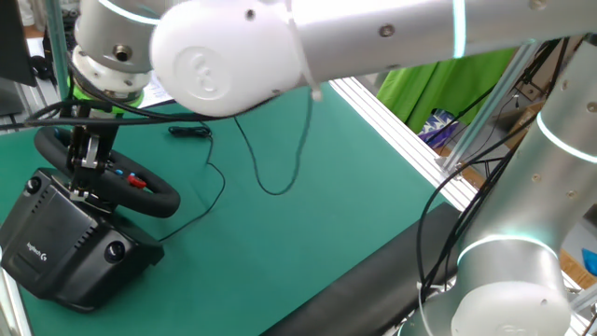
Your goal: Rotate the steering wheel 90 degrees clockwise
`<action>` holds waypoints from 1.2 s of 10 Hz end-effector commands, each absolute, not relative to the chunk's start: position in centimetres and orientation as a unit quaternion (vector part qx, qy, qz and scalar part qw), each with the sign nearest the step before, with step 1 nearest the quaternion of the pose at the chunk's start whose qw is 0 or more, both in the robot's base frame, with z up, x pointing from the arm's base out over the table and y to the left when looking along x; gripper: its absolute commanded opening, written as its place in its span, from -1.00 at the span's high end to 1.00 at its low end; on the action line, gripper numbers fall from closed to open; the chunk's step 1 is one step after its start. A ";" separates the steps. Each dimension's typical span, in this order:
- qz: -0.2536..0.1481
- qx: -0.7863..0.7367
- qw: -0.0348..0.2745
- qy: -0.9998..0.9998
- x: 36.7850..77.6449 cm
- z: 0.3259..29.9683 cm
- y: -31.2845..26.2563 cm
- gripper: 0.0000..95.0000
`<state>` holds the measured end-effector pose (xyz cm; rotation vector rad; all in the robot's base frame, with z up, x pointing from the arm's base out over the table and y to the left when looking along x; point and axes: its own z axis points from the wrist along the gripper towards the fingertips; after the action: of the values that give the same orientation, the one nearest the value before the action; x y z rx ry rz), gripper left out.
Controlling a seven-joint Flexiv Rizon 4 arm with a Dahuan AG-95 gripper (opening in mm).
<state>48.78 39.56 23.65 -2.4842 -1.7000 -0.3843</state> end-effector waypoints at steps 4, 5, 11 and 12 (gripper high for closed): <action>-0.110 -0.851 0.055 -0.510 49.3 24.0 39.8 1.00; -0.105 -0.855 0.059 -0.504 49.6 24.1 39.9 1.00; -0.089 -0.882 0.045 -0.460 50.7 23.4 40.5 1.00; -0.090 -0.872 0.055 -0.477 50.7 23.4 40.5 1.00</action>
<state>50.56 40.60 23.45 -2.7000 -1.4042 -0.2525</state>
